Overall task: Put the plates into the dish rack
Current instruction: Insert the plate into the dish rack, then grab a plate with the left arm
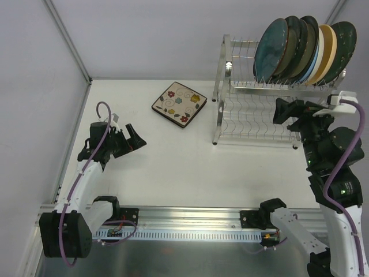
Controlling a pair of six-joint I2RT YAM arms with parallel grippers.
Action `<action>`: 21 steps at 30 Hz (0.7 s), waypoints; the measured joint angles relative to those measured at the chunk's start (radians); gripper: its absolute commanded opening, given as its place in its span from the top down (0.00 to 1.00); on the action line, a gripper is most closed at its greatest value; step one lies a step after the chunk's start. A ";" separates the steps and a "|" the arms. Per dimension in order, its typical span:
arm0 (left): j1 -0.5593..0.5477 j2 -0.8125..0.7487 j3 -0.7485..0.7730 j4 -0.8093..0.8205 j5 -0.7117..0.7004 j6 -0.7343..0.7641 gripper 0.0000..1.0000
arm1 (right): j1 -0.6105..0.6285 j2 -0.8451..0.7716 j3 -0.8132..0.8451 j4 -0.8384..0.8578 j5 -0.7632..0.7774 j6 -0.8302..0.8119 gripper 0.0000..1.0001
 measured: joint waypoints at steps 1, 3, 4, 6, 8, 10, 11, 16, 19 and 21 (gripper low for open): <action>0.000 0.013 0.013 -0.001 -0.013 -0.019 0.01 | 0.000 -0.014 -0.026 -0.014 -0.009 0.013 0.01; -0.010 0.048 0.046 0.000 -0.035 -0.056 0.01 | 0.000 -0.044 -0.101 -0.061 -0.047 0.057 0.00; -0.023 0.072 0.068 0.001 -0.049 -0.077 0.01 | 0.000 -0.054 -0.133 -0.071 -0.065 0.075 0.00; -0.056 0.126 0.112 0.006 -0.074 -0.109 0.01 | 0.000 -0.080 -0.208 -0.112 -0.107 0.117 0.00; -0.090 0.176 0.150 0.004 -0.099 -0.149 0.01 | -0.001 -0.107 -0.276 -0.143 -0.149 0.156 0.00; -0.126 0.248 0.202 0.004 -0.132 -0.187 0.01 | -0.001 -0.141 -0.339 -0.166 -0.190 0.187 0.00; -0.142 0.285 0.227 0.008 -0.152 -0.204 0.02 | -0.001 -0.159 -0.369 -0.174 -0.207 0.198 0.01; -0.185 0.454 0.351 0.016 -0.229 -0.286 0.06 | -0.001 -0.202 -0.445 -0.218 -0.254 0.238 0.00; -0.196 0.565 0.421 0.043 -0.272 -0.341 0.11 | -0.001 -0.195 -0.453 -0.219 -0.264 0.249 0.00; -0.203 0.635 0.462 0.061 -0.285 -0.375 0.12 | -0.001 -0.188 -0.458 -0.216 -0.264 0.255 0.01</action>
